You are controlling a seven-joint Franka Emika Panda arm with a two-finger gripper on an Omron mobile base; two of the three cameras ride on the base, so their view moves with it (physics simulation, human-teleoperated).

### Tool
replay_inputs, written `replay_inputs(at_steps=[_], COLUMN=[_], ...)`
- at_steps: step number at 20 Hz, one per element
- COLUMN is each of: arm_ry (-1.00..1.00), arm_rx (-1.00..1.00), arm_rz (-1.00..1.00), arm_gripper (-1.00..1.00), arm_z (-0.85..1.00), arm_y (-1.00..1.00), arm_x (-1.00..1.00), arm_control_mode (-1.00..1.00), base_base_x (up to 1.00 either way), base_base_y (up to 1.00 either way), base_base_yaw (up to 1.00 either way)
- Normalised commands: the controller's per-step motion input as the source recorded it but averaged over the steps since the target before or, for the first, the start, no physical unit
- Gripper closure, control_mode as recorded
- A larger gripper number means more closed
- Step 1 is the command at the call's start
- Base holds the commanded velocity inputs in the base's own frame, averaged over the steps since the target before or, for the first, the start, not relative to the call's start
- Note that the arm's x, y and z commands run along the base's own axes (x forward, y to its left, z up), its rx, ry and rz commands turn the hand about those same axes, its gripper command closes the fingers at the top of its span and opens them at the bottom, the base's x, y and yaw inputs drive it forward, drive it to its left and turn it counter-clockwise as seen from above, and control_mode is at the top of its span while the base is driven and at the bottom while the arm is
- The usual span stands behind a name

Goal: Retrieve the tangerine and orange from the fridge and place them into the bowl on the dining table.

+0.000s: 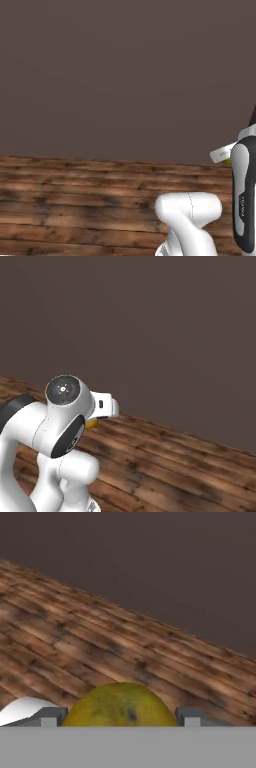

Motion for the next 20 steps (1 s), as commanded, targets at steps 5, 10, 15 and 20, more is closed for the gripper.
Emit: replay_inputs(at_steps=[5,10,15,20], arm_ry=[0.0,0.0,0.0,0.0], arm_rx=[0.0,0.0,0.0,0.0], arm_rz=[0.0,0.0,0.0,0.0], arm_gripper=[1.0,1.0,1.0,1.0], arm_z=[0.0,0.0,0.0,0.0], arm_y=[0.0,0.0,0.0,0.0], arm_x=[0.0,0.0,0.0,0.0], arm_control_mode=[1.0,1.0,1.0,1.0], base_base_x=[0.62,0.51,0.55,0.78], base_base_y=[0.1,0.11,0.13,0.06], base_base_yaw=[0.58,0.57,0.56,0.55])
